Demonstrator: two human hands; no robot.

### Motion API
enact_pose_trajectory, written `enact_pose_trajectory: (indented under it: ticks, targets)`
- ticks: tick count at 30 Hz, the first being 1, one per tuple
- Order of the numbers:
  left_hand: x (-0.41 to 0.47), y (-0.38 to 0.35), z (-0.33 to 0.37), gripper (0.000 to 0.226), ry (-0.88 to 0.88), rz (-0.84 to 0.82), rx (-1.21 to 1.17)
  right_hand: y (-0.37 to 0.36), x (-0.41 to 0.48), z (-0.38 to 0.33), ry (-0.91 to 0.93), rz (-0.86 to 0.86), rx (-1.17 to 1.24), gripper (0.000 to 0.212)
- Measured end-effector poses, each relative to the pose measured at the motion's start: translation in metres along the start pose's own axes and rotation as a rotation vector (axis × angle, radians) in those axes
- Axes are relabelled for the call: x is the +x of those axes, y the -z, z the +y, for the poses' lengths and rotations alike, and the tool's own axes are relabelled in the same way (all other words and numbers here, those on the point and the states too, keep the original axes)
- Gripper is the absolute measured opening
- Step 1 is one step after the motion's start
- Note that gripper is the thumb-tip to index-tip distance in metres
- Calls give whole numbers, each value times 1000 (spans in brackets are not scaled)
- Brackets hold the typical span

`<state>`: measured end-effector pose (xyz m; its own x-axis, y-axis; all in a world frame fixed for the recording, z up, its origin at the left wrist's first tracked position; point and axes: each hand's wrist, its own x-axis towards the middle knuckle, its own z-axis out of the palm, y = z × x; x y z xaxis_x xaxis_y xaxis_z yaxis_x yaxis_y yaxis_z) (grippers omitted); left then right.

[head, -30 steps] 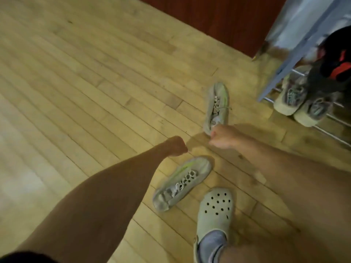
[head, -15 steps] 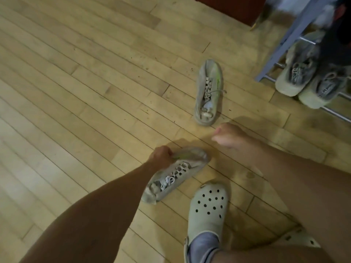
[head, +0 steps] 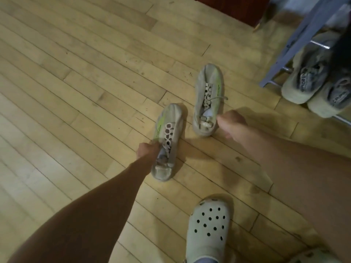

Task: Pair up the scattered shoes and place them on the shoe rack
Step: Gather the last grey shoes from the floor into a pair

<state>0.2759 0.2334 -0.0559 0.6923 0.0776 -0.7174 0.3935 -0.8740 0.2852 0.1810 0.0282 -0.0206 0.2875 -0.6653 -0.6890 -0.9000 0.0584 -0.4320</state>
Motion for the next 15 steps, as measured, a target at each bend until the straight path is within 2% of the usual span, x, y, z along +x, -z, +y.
enact_pose_trajectory:
  ticks: [3,5,8,13,15]
  targets:
    - [-4,2,-6,41,9,-118,-51,-20,8,-2,-35,-68,224,49]
    - [-6,1,-10,37,41,-211,-102,-32,13,-1,-58,-61,234,50]
    - [-20,-8,-15,27,70,-333,-161,-36,12,-2,-85,-90,228,38]
    - [-42,-21,-12,5,33,-309,-162,-31,10,10,-74,-52,122,49]
    - [-45,-23,-11,7,41,-312,-211,-24,6,24,-97,-82,145,44]
